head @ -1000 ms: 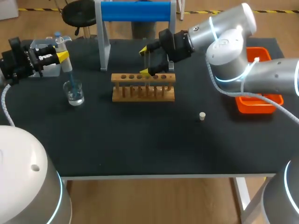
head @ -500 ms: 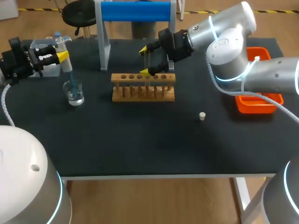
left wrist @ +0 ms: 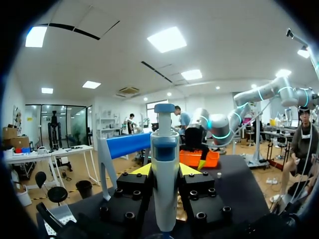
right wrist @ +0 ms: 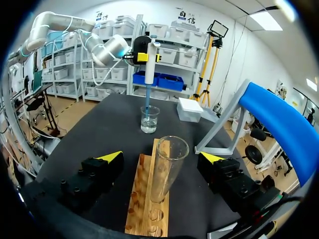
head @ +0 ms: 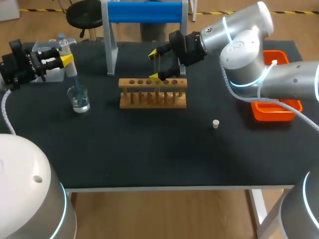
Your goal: Invert the test tube, pick up the pipette, mount the tip to pipette, aspirate from beaker and dispense into the tube, eject the tip, return the pipette, and cap with the stopper.
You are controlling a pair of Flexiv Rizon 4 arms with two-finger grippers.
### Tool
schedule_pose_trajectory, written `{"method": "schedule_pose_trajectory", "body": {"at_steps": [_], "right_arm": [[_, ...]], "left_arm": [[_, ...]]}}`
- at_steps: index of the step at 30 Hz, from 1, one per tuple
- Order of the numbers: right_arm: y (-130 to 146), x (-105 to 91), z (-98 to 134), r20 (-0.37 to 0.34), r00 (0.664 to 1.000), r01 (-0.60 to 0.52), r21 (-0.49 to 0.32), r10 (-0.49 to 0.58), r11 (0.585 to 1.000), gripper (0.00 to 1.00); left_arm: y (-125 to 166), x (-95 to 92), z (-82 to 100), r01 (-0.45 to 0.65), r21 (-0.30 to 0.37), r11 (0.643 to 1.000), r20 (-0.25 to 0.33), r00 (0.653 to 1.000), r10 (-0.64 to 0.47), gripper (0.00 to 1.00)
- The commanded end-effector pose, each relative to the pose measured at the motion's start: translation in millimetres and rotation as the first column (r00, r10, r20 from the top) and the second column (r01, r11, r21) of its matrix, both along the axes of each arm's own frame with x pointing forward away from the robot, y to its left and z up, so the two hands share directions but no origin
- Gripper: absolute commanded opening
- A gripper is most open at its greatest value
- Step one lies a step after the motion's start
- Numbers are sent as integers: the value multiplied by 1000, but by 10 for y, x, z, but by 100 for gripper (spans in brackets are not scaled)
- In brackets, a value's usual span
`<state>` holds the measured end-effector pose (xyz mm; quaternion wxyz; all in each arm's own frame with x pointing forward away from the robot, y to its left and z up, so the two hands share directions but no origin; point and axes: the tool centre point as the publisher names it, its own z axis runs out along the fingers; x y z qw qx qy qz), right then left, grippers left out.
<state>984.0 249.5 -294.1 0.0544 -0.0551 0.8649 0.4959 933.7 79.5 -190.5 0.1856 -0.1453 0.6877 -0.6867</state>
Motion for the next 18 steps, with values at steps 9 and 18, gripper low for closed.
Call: {"method": "schedule_pose_trajectory", "body": {"at_steps": [9,18], "right_arm": [[-9,-1,13,-2,1000,-1,-3,1,1000,100],[-9,-1,13,-2,1000,-1,-3,1,1000,100]], "left_arm": [[-34,-60,366,-1,53,999,10,1000,0,0],[-196,-36,763,14,86,996,17,1000,-15,0]]}}
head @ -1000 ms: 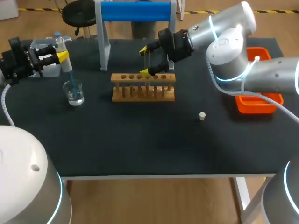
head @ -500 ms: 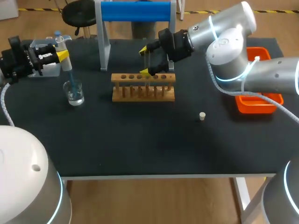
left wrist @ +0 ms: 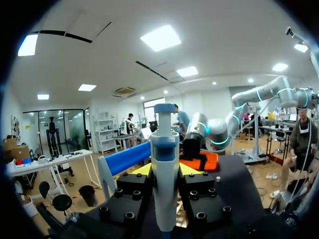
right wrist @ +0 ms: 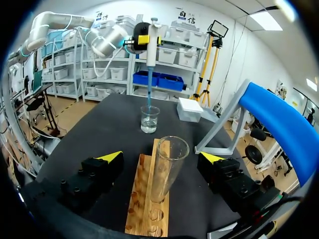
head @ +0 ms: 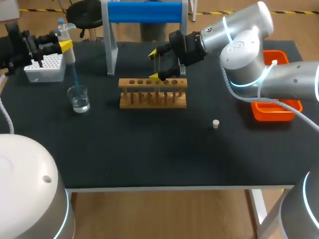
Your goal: Invert the test tube, pick up the pipette, mount the tip to pipette, aspirate from beaker and dispense into the tube, eject the tip, return the pipette, and cap with the stopper.
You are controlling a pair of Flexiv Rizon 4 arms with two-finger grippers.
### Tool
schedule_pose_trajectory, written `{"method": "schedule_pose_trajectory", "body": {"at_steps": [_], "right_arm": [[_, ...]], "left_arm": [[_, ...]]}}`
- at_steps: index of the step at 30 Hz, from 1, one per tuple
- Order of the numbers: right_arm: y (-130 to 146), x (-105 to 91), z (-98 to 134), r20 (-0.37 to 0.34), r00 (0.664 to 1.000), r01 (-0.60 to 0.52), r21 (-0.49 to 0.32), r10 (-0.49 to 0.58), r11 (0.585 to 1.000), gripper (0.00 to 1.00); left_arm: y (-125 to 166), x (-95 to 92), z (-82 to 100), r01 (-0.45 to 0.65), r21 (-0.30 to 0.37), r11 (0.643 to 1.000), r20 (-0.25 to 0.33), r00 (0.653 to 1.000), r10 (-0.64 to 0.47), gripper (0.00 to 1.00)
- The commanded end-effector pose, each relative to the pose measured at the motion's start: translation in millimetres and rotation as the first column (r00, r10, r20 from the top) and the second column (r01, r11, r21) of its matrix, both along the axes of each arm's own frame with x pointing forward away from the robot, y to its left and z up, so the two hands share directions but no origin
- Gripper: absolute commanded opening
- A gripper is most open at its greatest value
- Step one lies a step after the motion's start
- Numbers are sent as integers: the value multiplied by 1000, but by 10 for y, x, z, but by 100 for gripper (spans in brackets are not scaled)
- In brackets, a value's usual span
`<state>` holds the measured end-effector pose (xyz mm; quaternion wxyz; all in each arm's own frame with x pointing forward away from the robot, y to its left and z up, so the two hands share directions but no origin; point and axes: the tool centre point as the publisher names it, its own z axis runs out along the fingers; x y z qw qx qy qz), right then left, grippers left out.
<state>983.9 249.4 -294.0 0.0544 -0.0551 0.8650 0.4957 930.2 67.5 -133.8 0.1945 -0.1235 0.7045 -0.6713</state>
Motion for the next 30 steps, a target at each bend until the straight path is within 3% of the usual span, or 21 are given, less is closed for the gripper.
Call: {"method": "schedule_pose_trajectory", "body": {"at_steps": [1,4,17,22,30], "right_arm": [[-8,0,12,-2,1000,-2,-2,2,1000,100],[-8,0,12,-2,1000,-2,-2,2,1000,100],[-8,0,12,-2,1000,-2,-2,2,1000,100],[-8,0,12,-2,1000,-2,-2,2,1000,100],[-8,0,12,-2,1000,-2,-2,2,1000,100]], "left_arm": [[-105,0,251,-4,35,999,-16,1000,5,0],[-192,-2,407,3,51,999,-26,1000,-2,0],[-794,57,1057,52,-15,999,-109,993,-54,0],[-1082,108,1309,110,-43,993,-99,989,-113,0],[-1501,244,1498,176,-58,983,-80,980,-180,0]]}}
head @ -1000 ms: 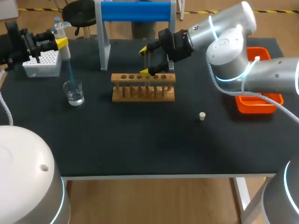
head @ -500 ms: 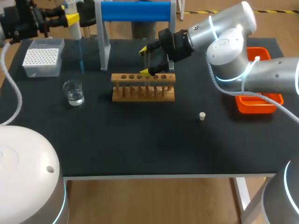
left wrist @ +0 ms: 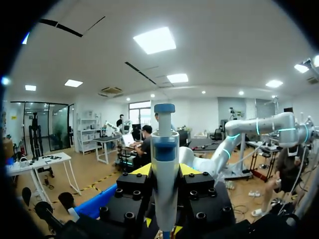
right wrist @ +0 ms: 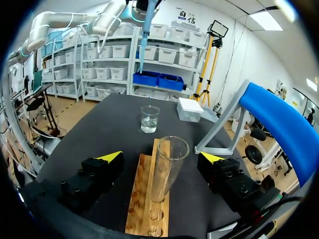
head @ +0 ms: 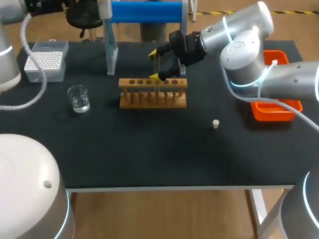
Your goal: Invert the test tube, pick up the pipette, mount the tip to pipette, aspirate from beaker and dispense into the tube, eject the tip, return the pipette, and cap with the stopper.
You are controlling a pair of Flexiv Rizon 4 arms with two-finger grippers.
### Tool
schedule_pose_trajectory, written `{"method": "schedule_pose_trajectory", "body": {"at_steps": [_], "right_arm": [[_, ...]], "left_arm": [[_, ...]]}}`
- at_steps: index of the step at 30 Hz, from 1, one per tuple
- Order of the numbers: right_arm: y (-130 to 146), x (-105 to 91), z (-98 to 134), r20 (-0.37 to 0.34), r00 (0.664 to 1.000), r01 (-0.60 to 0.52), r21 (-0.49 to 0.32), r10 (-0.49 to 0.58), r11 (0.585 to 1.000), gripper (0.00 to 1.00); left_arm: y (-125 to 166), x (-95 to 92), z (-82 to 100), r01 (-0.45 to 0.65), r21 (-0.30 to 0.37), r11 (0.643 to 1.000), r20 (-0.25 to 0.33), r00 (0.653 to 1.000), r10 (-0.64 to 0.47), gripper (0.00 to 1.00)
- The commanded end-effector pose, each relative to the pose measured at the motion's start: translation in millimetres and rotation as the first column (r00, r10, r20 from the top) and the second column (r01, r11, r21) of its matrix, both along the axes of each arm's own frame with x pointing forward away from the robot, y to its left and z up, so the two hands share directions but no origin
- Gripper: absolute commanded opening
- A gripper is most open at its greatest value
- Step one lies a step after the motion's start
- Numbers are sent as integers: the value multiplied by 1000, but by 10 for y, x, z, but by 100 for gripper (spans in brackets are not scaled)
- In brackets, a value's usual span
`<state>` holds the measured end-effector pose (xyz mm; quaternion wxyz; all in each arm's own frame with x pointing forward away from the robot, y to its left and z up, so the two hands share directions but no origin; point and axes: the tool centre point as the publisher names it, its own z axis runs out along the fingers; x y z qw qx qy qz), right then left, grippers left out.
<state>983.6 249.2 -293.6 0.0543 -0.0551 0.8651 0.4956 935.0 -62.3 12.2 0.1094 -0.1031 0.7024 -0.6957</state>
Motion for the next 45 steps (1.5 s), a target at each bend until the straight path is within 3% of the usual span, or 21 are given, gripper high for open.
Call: {"method": "schedule_pose_trajectory", "body": {"at_steps": [1,11,23,45], "right_arm": [[-6,4,9,-2,1000,-1,-2,1,1000,100],[-6,4,9,-2,1000,-1,-2,1,1000,100],[-6,4,9,-2,1000,-1,-2,1,1000,100],[-6,4,9,-2,1000,-1,-2,1,1000,100]], "left_arm": [[-247,217,46,34,-5,999,-1,999,-34,0],[-637,370,78,110,-38,993,3,994,-110,0],[-1001,434,25,169,-55,984,-33,985,-171,0],[-1139,580,-94,225,-58,973,-52,972,-228,0]]}}
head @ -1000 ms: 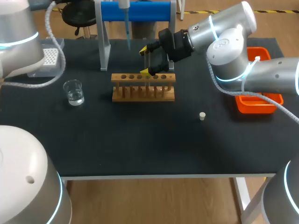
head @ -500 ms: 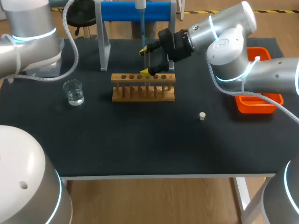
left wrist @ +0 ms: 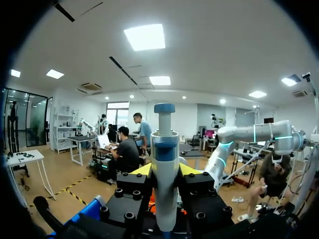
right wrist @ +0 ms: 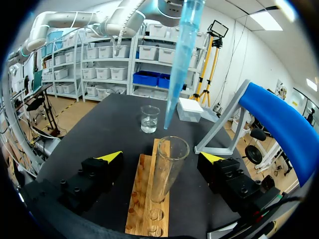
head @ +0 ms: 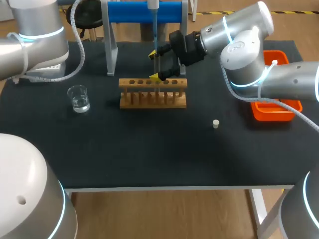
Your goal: Invert the test tube, pick up the pipette, mount the tip to pipette, aspirate from beaker and dispense into the tube, eject the tip, return the pipette, and cap with the stopper.
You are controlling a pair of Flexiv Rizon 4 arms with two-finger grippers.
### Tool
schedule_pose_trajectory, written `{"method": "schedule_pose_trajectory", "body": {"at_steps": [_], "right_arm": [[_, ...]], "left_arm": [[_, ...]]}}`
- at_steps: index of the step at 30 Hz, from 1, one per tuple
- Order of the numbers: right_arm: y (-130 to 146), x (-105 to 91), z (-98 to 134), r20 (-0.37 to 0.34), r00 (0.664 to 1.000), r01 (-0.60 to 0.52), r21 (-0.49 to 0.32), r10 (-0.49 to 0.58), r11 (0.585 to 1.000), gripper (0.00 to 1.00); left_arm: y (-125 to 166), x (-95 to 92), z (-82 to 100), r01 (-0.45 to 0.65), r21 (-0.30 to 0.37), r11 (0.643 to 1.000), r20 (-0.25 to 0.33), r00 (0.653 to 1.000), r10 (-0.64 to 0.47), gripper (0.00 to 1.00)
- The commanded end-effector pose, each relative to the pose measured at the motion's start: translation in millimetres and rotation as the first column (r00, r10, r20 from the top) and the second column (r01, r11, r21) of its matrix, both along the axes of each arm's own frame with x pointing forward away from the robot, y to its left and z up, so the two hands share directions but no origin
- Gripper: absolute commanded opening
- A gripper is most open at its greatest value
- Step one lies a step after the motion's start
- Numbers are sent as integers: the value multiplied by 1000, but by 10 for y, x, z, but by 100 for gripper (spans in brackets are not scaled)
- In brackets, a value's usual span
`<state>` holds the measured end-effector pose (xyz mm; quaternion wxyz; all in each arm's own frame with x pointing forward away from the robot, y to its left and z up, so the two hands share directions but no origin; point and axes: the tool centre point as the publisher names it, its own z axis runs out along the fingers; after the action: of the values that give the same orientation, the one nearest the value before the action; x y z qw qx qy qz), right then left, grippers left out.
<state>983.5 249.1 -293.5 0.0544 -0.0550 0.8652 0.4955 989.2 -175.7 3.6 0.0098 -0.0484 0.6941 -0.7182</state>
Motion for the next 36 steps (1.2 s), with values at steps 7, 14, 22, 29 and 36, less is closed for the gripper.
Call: {"method": "schedule_pose_trajectory", "body": {"at_steps": [7,14,22,29,36], "right_arm": [[-5,4,7,-2,1000,-2,-2,2,1000,100],[-5,4,7,-2,1000,-2,-2,2,1000,100],[-5,4,7,-2,1000,-2,-2,2,1000,100],[-5,4,7,-2,1000,-2,-2,2,1000,100],[-5,4,7,-2,1000,-2,-2,2,1000,100]], "left_arm": [[-18,48,-65,16,-1,1000,-4,1000,-16,0],[-27,60,-126,18,6,1000,1,1000,-18,0],[-23,71,-173,20,7,1000,9,1000,-20,0],[-27,77,-239,16,21,1000,13,1000,-16,0],[-26,80,-279,7,44,999,22,1000,-8,0]]}}
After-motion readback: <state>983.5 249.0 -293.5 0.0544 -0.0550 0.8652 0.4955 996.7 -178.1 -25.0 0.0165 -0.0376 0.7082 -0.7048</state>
